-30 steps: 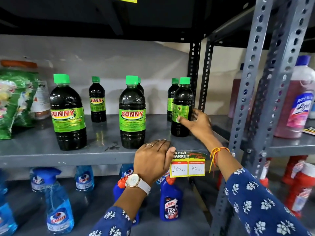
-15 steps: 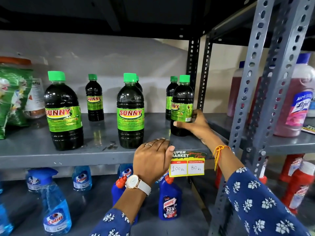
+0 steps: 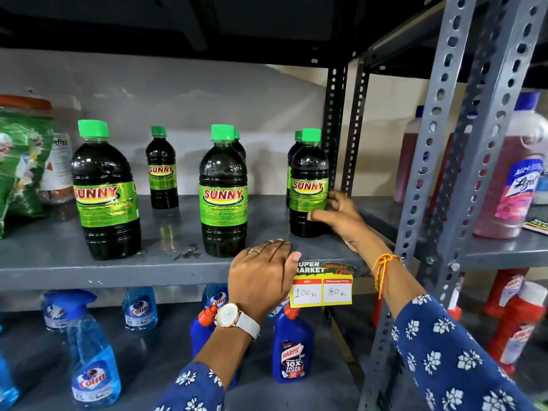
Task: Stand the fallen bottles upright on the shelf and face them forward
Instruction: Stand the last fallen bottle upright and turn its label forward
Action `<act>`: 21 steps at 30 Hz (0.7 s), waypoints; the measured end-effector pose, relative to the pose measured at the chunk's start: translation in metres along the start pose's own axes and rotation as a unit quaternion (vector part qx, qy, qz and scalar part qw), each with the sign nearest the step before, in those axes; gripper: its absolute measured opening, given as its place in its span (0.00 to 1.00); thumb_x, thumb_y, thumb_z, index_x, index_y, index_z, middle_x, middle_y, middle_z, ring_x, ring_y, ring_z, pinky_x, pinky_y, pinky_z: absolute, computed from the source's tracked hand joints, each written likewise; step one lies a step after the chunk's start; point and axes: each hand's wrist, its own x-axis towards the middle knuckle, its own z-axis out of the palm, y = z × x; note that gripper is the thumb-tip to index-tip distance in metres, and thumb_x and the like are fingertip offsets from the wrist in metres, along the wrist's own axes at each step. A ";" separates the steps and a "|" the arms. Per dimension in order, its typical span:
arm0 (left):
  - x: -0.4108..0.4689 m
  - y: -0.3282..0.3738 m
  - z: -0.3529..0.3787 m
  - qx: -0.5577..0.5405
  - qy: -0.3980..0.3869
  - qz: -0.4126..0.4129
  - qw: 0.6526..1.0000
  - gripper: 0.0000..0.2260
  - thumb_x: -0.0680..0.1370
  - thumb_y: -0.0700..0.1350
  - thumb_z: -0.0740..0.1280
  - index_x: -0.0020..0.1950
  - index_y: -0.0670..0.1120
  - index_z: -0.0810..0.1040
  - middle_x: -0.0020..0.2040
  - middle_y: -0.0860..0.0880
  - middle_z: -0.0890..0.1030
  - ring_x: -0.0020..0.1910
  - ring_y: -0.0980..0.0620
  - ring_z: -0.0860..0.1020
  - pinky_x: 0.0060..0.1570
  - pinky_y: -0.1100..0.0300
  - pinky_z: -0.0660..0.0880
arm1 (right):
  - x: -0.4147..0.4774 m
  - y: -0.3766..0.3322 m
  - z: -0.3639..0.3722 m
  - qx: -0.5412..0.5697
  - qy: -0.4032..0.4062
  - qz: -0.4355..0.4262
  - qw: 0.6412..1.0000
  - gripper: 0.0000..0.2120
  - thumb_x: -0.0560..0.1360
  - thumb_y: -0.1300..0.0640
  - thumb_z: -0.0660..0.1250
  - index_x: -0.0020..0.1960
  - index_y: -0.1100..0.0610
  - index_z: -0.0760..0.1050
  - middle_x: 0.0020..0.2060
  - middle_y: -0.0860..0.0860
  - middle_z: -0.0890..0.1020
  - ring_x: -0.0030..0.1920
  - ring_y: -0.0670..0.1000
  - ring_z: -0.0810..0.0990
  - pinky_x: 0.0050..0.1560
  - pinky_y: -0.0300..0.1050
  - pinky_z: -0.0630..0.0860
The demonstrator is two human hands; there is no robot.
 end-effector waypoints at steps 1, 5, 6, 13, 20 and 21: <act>0.000 0.000 0.000 0.000 0.000 0.000 1.000 0.27 0.82 0.53 0.46 0.45 0.46 0.84 0.43 0.48 0.85 0.42 0.51 0.83 0.40 0.60 0.75 | 0.001 0.001 0.000 0.002 0.004 0.000 1.000 0.26 0.64 0.65 0.75 0.56 0.56 0.66 0.56 0.56 0.77 0.51 0.49 0.77 0.53 0.42 0.74; 0.000 0.000 -0.001 0.002 -0.003 0.003 1.000 0.26 0.81 0.52 0.48 0.45 0.46 0.84 0.44 0.48 0.85 0.43 0.50 0.83 0.40 0.60 0.76 | 0.000 0.004 0.000 -0.050 0.025 -0.013 0.998 0.30 0.59 0.57 0.79 0.55 0.55 0.66 0.49 0.47 0.77 0.50 0.46 0.77 0.54 0.43 0.73; 0.000 0.000 -0.001 0.005 -0.005 0.005 1.000 0.24 0.81 0.52 0.50 0.44 0.46 0.85 0.44 0.48 0.85 0.42 0.50 0.83 0.40 0.60 0.76 | 0.000 0.004 0.000 -0.053 0.025 -0.016 0.998 0.29 0.60 0.58 0.79 0.55 0.54 0.67 0.49 0.48 0.77 0.49 0.45 0.77 0.54 0.43 0.73; 0.001 0.000 -0.002 0.014 -0.022 0.013 1.000 0.18 0.77 0.50 0.57 0.45 0.45 0.84 0.43 0.48 0.85 0.42 0.50 0.83 0.39 0.60 0.76 | -0.003 0.001 0.000 -0.100 0.034 -0.016 0.994 0.30 0.58 0.51 0.80 0.54 0.52 0.68 0.48 0.46 0.75 0.47 0.43 0.75 0.47 0.39 0.71; 0.001 0.002 -0.006 0.008 -0.033 0.007 0.999 0.19 0.77 0.50 0.56 0.45 0.44 0.84 0.43 0.47 0.85 0.42 0.49 0.83 0.39 0.60 0.76 | -0.015 -0.008 -0.008 -0.136 0.015 -0.011 0.991 0.26 0.60 0.52 0.78 0.54 0.53 0.71 0.55 0.53 0.79 0.55 0.52 0.77 0.59 0.51 0.73; 0.001 0.002 -0.006 0.006 -0.035 0.006 0.999 0.19 0.77 0.50 0.55 0.45 0.44 0.84 0.43 0.47 0.85 0.42 0.49 0.83 0.39 0.60 0.76 | -0.019 -0.009 -0.010 -0.134 0.012 -0.015 0.991 0.26 0.60 0.53 0.78 0.55 0.53 0.72 0.55 0.53 0.79 0.55 0.52 0.77 0.59 0.50 0.73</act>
